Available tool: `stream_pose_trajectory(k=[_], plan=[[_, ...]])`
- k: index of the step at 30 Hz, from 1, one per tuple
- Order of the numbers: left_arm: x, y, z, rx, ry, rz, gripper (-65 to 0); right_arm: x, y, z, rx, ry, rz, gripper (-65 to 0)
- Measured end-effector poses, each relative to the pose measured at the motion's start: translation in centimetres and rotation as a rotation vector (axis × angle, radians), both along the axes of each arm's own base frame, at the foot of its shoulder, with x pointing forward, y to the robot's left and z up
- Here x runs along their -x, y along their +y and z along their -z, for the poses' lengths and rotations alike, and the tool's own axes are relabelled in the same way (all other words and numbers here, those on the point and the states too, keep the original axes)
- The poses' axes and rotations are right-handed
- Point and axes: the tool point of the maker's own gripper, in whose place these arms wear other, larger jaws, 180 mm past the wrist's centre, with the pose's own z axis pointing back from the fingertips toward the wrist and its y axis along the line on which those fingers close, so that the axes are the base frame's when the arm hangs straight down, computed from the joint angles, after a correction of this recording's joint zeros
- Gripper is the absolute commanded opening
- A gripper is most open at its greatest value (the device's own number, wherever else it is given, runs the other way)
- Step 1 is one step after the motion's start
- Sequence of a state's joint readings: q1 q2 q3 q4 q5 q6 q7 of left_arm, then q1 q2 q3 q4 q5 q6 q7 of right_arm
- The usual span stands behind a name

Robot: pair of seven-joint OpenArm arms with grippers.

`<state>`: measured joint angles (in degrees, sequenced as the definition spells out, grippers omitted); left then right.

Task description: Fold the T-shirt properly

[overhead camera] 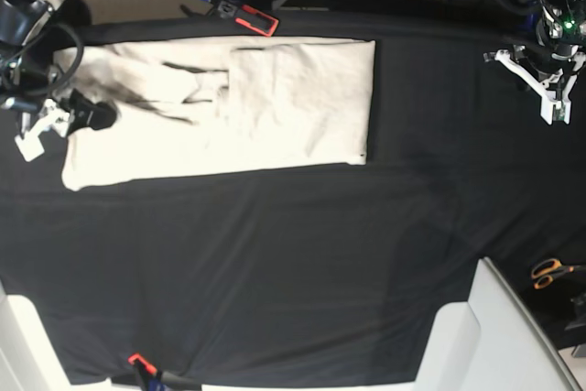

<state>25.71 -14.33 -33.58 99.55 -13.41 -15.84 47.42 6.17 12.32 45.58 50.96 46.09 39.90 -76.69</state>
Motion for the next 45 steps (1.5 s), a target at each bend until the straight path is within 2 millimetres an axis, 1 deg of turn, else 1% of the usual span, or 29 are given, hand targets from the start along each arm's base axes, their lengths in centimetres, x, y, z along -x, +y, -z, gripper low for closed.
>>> stream_pose_trajectory(k=[3,5,7,8,13,15,18,22,24,26,29,31,33,36,38,42,45], plan=[[0.0,0.0,0.0,-0.001,0.0,-0.001,-65.0,-0.1,0.6,0.1,0.004,0.01,-0.039,-42.2],[0.0,0.0,0.0,0.0,0.0,-0.001,-65.0,-0.9,1.0,-0.1,0.006,0.0,-0.061,-53.0],[0.0,0.0,0.0,-0.001,0.0,-0.001,-65.0,-1.9,1.0,-0.5,0.011,-0.032,-0.053,-63.0],[0.0,-0.1,0.1,0.002,0.0,-0.002,-65.0,-2.1,1.0,-0.6,0.016,-0.038,-0.057,-65.0],[0.2,-0.5,0.3,0.014,0.001,-0.007,-65.0,-1.8,0.9,-0.5,0.033,-0.027,-0.083,-63.9],[0.1,-0.4,0.3,0.012,-0.001,-0.006,-65.0,-1.9,0.4,-0.6,0.043,-0.033,-0.076,-63.9],[0.1,-0.4,0.3,0.012,-0.001,-0.006,-65.0,-2.6,-1.6,-1.0,0.085,-0.075,-0.02,-63.9],[0.1,-0.3,0.2,0.004,0.001,-0.005,-65.0,-2.3,-4.9,-1.4,0.156,-0.089,0.02,-63.9],[0.1,-0.3,0.2,0.004,0.001,-0.005,-65.0,-2.6,-6.4,-1.5,0.171,-0.052,0.099,-63.9],[0.0,-0.3,0.2,0.005,-0.001,-0.005,-65.0,-2.7,-7.3,-1.7,0.183,-0.033,0.158,-63.9],[0.0,-0.2,0.2,0.003,-0.001,-0.005,-65.0,-2.0,-7.9,-2.1,0.261,-0.01,0.184,-63.9],[-0.1,-0.3,0.2,0.006,-0.004,-0.007,-65.0,-2.2,-7.3,-2.6,0.34,-0.018,0.178,-63.9],[-0.2,-0.4,0.2,0.014,-0.008,-0.008,-65.0,-2.9,-5.9,-3.7,0.377,-0.053,0.197,-63.9],[-0.1,-0.2,0.1,0.005,-0.004,-0.006,-65.0,-3.2,-3.7,-4.9,0.438,-0.08,0.186,-63.9],[-0.1,-0.2,0.1,0.002,-0.004,-0.007,-65.0,-2.7,-1.9,-4.8,0.453,-0.056,0.144,-63.9],[-0.2,-0.4,0.1,0.01,-0.007,-0.006,-65.0,-2.7,1.5,-5.2,0.444,-0.032,0.129,-63.9],[-0.1,-0.2,0.1,0.001,-0.003,-0.006,-65.0,-1.9,4.1,-4.8,0.453,0.024,0.123,-63.9]])
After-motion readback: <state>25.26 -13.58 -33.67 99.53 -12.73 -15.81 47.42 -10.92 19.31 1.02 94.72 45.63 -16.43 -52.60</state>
